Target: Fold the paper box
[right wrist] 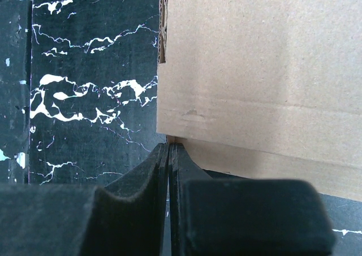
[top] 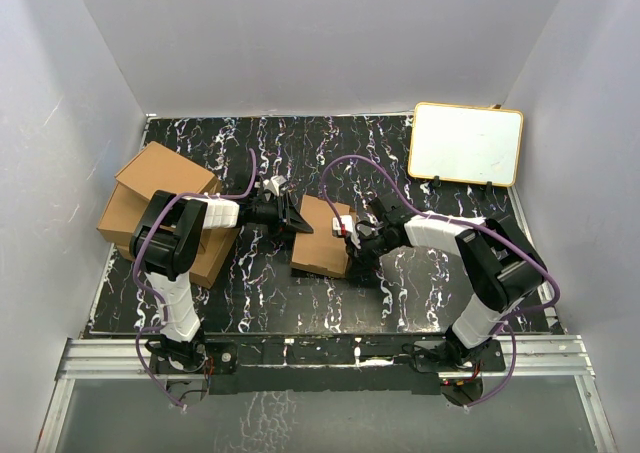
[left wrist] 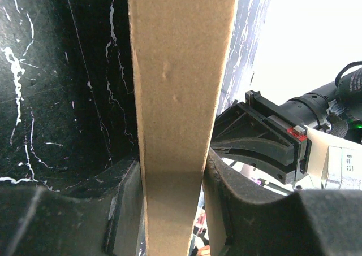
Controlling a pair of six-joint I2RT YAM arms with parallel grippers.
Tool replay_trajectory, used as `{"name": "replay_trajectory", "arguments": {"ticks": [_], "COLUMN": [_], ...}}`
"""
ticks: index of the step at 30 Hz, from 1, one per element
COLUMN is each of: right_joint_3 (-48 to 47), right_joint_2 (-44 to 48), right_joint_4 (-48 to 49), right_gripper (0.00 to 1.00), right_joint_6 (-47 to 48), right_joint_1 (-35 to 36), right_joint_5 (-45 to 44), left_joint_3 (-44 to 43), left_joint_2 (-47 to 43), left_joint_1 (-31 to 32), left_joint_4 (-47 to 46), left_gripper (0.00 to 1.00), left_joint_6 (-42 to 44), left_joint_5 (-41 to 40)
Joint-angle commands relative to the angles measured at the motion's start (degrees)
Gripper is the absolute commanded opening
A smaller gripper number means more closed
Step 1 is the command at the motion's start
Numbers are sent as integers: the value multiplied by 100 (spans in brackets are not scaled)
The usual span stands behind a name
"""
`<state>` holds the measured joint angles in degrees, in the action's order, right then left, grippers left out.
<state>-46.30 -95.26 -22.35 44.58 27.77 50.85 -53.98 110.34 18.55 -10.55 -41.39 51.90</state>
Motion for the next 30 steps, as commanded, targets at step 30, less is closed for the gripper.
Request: {"name": "replay_trajectory", "arguments": {"ticks": [30], "right_joint_3": [-129], "right_joint_2": [391], "right_joint_4": [118], "right_gripper": [8], "right_joint_6": [-10], "right_joint_1": [112], "right_joint_5": [-380], "left_joint_3": [-45], "left_joint_2": [-322], "left_joint_1": [68], "left_joint_4": [1043], "left_gripper": [0], "left_joint_6": [196], "left_joint_5": [-1152]}}
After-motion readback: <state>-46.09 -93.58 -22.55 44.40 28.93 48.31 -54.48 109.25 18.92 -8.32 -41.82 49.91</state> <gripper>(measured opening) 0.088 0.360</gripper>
